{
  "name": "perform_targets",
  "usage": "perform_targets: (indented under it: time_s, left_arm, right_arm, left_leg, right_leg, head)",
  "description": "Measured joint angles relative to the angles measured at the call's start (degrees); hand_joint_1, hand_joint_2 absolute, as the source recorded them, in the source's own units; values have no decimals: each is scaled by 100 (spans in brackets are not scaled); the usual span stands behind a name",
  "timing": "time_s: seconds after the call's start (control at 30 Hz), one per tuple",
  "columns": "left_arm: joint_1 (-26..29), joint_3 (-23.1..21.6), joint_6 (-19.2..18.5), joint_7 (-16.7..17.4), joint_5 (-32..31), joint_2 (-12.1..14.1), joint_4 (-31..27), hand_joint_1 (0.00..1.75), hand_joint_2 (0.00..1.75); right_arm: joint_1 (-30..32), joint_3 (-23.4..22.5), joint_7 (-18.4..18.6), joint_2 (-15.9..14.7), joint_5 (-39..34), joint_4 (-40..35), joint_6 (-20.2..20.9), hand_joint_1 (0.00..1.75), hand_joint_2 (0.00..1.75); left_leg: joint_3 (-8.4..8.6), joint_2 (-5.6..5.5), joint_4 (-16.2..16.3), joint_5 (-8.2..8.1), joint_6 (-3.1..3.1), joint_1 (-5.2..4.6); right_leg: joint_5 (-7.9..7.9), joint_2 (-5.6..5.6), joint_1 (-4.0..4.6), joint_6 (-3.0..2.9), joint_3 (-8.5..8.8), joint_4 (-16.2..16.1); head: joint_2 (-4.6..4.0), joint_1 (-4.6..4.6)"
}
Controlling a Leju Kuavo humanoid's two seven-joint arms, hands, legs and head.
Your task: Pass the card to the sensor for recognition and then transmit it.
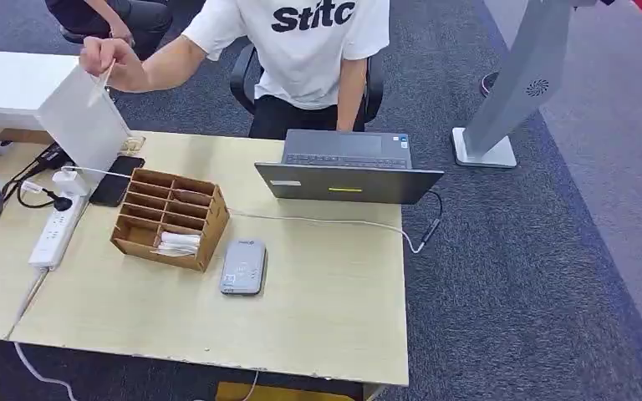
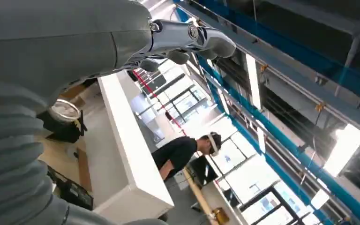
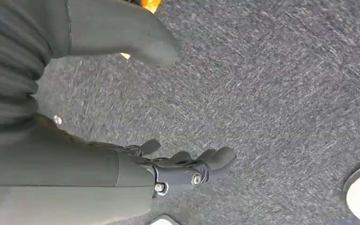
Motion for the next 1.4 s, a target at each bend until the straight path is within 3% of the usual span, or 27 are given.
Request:
perform_targets:
  time_s: [0.4,0.8,0.83,0.87,1.0,1.03,1.07,1.4]
  left_arm:
    - [-1403,-747,-153,619,-852,-18,1497,0,175]
    - [-2580,-1585,-177,1125,-1795,-481,3198,0,175]
    - [-2637,-1645,-207,1178,-1886,-522,3302,9,175]
    - [-2672,-1690,-225,1187,-1950,-555,3366,40,175]
    - [-2689,-1836,-260,1169,-2028,-649,3532,40,175]
    - [-2689,-1853,-260,1169,-2035,-662,3547,161,175]
    - [-2691,-1869,-260,1169,-2035,-682,3567,175,175]
    - [-2676,-1982,-332,1149,-2002,-721,3612,175,175]
  right_arm:
    - [5,251,256,42,341,66,-13,0,175]
    - [8,717,459,135,1005,118,-20,0,175]
    - [8,752,478,138,1082,120,-20,0,175]
    - [9,778,503,144,1143,122,-22,0,175]
    - [12,850,562,162,1252,136,-39,0,175]
    - [12,859,566,166,1259,140,-44,0,175]
    - [13,872,568,168,1272,142,-50,0,175]
    - [24,953,627,173,1305,151,-52,0,175]
  left_leg:
    - [0,12,3,3,2,0]
    - [-8,11,7,11,10,-2]
    - [-8,12,7,11,10,-2]
    - [-8,13,7,11,10,-2]
    - [-9,12,7,11,10,-2]
    - [-9,12,6,11,9,-2]
    - [-10,13,6,11,9,-2]
    - [-11,14,5,11,9,-1]
  right_leg:
    - [7,9,0,-2,-5,1]
    - [18,6,-3,4,-6,1]
    - [18,7,-3,4,-6,1]
    - [18,7,-3,4,-6,1]
    - [18,8,-2,4,-8,2]
    - [18,8,-1,4,-9,2]
    - [18,8,-2,4,-9,2]
    - [18,11,0,4,-11,3]
  head:
    - [0,-2]
    - [0,2]
    - [0,2]
    - [0,0]
    - [0,4]
    - [0,2]
    - [0,2]
    - [0,2]
